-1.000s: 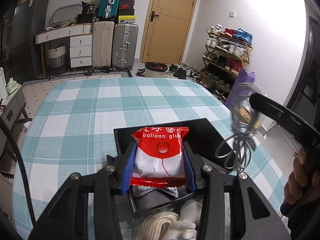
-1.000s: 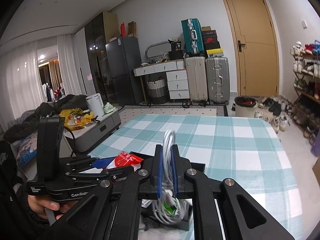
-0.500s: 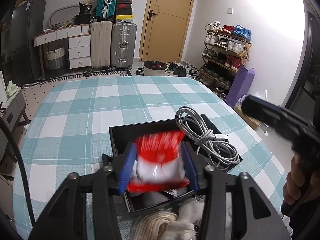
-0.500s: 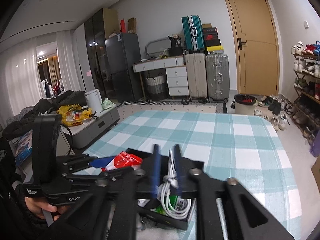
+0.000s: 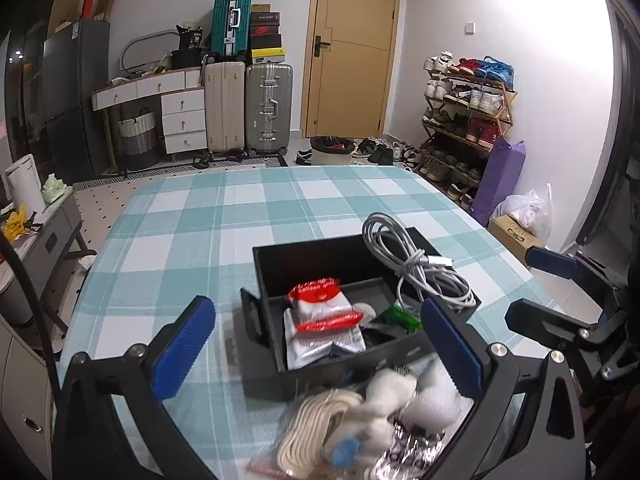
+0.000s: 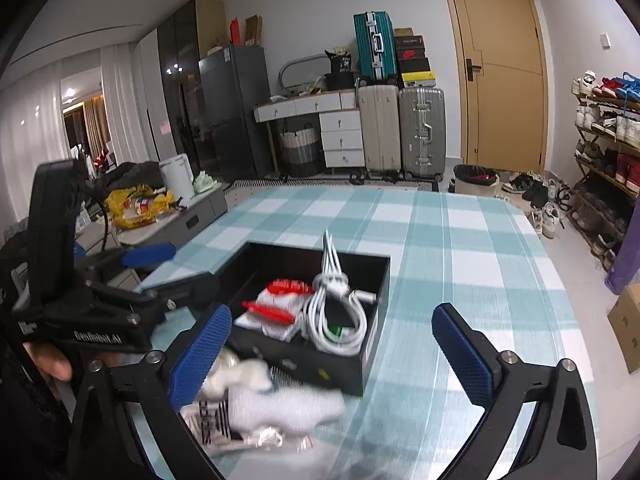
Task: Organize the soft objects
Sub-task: 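Drop the glue bag and cable into the box and open both grippers, then grasp the white foam piece with the right gripper while the left gripper grasps the white plush toy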
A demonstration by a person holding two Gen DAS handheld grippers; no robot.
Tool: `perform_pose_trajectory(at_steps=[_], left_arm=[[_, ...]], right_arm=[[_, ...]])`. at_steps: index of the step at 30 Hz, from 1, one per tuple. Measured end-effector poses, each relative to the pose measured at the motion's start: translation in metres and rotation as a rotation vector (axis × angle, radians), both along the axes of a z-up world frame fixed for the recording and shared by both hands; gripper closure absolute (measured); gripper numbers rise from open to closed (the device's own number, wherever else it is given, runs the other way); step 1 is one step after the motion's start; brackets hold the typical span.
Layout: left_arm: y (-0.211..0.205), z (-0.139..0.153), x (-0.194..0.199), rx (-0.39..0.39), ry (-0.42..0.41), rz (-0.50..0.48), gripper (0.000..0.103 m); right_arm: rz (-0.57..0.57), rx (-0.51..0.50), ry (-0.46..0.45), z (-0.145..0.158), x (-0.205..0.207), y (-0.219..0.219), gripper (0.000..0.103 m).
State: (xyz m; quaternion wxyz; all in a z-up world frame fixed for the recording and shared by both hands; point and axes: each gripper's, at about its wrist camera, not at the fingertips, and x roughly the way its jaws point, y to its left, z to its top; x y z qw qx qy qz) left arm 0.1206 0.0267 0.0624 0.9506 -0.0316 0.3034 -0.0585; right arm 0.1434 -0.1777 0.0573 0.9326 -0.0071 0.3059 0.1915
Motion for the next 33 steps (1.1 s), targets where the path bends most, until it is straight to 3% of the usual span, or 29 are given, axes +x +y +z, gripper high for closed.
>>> perform_pose_trajectory(at_steps=[14, 33], left_arm=[[0.006, -0.010, -0.038, 0.046, -0.010, 0.023, 0.000], [0.012, -0.042, -0.045, 0.031, 0.094, 0.027, 0.000]], right_arm=[[-0.043, -0.009, -0.020, 0.009, -0.023, -0.038, 0.001], [0.054, 0.039, 0.140, -0.037, -0.029, -0.013, 0.001]])
